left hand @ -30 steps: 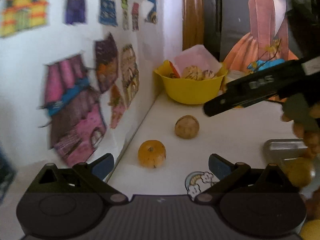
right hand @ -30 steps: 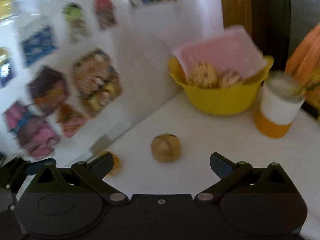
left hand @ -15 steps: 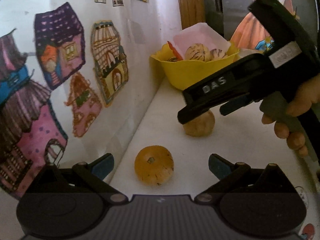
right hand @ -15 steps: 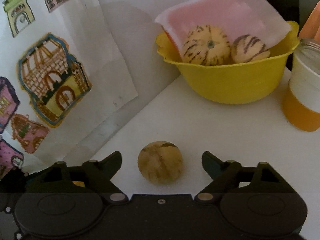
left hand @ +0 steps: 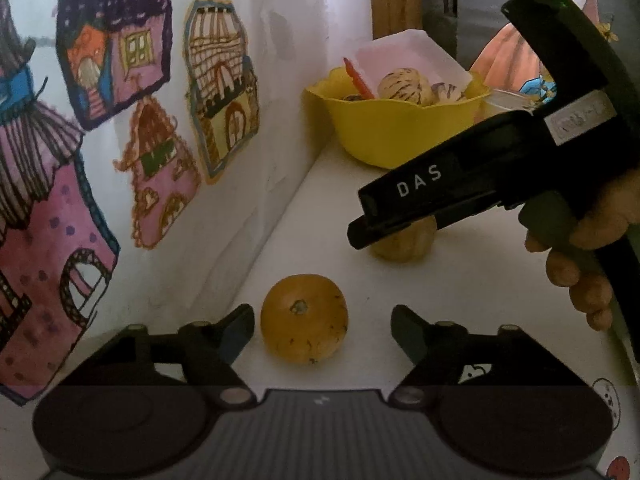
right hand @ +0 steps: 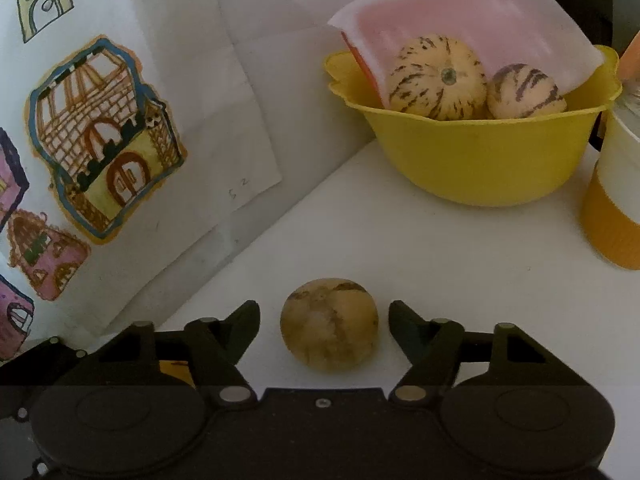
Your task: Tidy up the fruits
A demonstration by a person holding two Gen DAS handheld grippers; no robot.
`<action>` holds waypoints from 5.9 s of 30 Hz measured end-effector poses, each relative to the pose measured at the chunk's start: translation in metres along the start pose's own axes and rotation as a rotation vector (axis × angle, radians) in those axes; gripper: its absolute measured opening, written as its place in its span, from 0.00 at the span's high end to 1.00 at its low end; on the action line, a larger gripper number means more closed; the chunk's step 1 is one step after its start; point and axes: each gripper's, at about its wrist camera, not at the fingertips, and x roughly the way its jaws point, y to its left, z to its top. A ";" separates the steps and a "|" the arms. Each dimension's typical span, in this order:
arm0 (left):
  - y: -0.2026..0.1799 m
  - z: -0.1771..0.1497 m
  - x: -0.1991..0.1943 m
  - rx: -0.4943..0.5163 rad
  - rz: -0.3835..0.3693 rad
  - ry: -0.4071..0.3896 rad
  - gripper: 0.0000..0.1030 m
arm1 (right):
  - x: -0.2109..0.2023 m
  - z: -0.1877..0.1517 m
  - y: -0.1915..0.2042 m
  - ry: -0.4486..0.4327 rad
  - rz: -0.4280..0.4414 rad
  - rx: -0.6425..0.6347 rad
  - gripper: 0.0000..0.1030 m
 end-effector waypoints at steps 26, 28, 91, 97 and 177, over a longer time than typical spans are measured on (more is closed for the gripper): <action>0.017 -0.014 -0.024 -0.131 -0.037 0.056 0.56 | -0.053 -0.029 0.018 0.033 0.010 -0.049 0.50; 0.015 -0.017 -0.030 -0.130 -0.042 0.057 0.56 | -0.062 -0.035 0.021 0.039 0.022 -0.055 0.50; -0.192 -0.091 -0.225 0.151 -0.468 -0.012 0.57 | -0.355 -0.272 -0.048 -0.092 -0.156 0.083 0.50; -0.196 -0.106 -0.224 0.174 -0.466 -0.006 0.56 | -0.347 -0.277 -0.045 -0.091 -0.157 0.075 0.50; -0.118 -0.109 -0.246 -0.018 -0.277 -0.126 0.01 | -0.345 -0.290 -0.014 -0.290 -0.292 0.044 0.01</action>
